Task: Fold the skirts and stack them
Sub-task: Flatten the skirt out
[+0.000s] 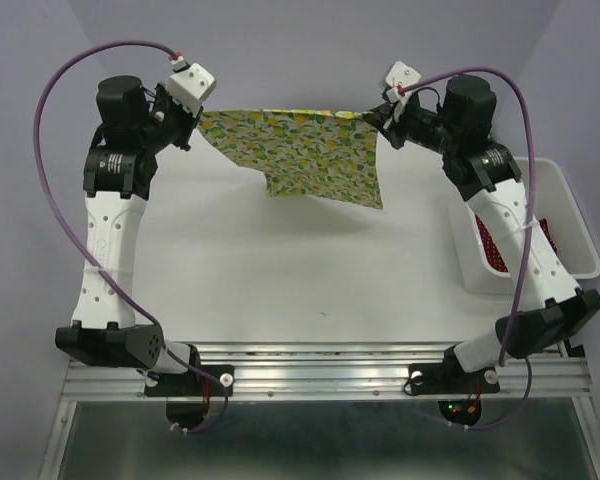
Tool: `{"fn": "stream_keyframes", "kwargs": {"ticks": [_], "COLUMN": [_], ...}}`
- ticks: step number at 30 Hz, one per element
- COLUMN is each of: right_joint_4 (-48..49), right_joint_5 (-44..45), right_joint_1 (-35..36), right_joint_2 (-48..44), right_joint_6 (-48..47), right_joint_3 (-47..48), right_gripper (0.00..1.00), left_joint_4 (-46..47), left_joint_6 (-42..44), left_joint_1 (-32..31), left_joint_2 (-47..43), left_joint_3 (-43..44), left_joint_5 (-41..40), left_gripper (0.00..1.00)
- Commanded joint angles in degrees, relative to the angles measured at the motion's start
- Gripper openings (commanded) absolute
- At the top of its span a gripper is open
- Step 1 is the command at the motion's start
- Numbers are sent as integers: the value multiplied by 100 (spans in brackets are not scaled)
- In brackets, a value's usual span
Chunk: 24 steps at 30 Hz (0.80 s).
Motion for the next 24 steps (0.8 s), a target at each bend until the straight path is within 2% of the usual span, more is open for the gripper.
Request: {"fn": "stream_keyframes", "kwargs": {"ticks": [1,7,14,19,24], "right_joint_4": [847,646,356,250,671], "right_joint_5": [215,-197,-664,-506,-129], "right_joint_1": [-50,-50,-50,-50,-50], "right_joint_2": [-878,-1494,-2163,-2085,-1602], "right_joint_6": [327,538,1118,1127,1057], "right_joint_3": [-463,-939,-1300,-1579,-2406], "right_gripper": [1,1,1,1,1], "left_joint_4": [515,552,323,174,594], "left_joint_6": [-356,-575,-725,-725,-681], "left_joint_1": [65,65,65,65,56], "left_joint_2": [-769,-1788,-2527,-2441,-2019], "left_joint_3": [-280,-921,-1301,-1204,-1827], "left_joint_5": [-513,-567,-127,-136,-232], "left_gripper": [0,0,0,0,0]}}
